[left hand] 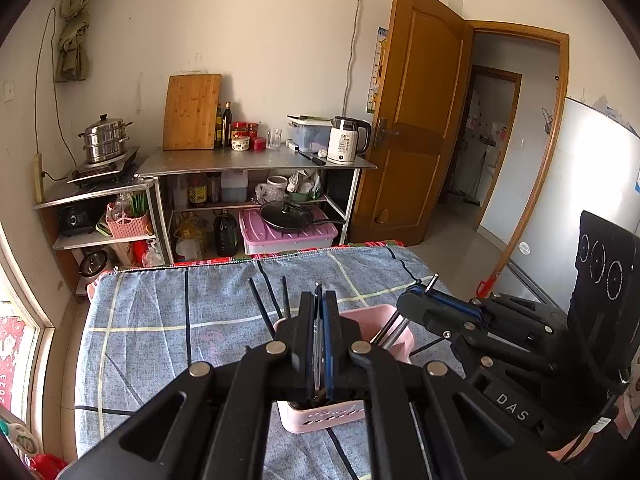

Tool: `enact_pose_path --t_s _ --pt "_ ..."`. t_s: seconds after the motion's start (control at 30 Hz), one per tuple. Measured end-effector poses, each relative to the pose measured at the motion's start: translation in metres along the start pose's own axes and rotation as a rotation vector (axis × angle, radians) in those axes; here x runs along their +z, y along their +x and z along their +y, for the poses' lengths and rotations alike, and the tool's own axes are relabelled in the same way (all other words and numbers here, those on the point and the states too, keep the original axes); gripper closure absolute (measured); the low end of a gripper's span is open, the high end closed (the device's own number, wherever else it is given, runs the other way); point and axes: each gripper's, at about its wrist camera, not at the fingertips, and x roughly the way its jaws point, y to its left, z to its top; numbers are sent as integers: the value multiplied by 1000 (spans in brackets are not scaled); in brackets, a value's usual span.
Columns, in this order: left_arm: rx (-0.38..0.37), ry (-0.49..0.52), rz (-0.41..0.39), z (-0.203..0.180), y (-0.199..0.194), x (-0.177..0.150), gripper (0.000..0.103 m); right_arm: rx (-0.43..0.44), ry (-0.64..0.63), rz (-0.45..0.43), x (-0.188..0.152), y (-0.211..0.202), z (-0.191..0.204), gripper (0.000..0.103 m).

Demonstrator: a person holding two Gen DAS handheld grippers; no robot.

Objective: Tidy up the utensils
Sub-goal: 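Open the left gripper in the basket while the right gripper releases and withdraws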

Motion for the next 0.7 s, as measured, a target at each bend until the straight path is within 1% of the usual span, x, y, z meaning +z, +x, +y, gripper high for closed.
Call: enact_pose_path --t_s 0.5,0.7 --pt "-8 -25 103 2 34 -33 99 -6 19 105 -29 21 -8 99" --pt "-15 -29 114 0 35 -39 99 1 24 127 -33 21 -9 98"
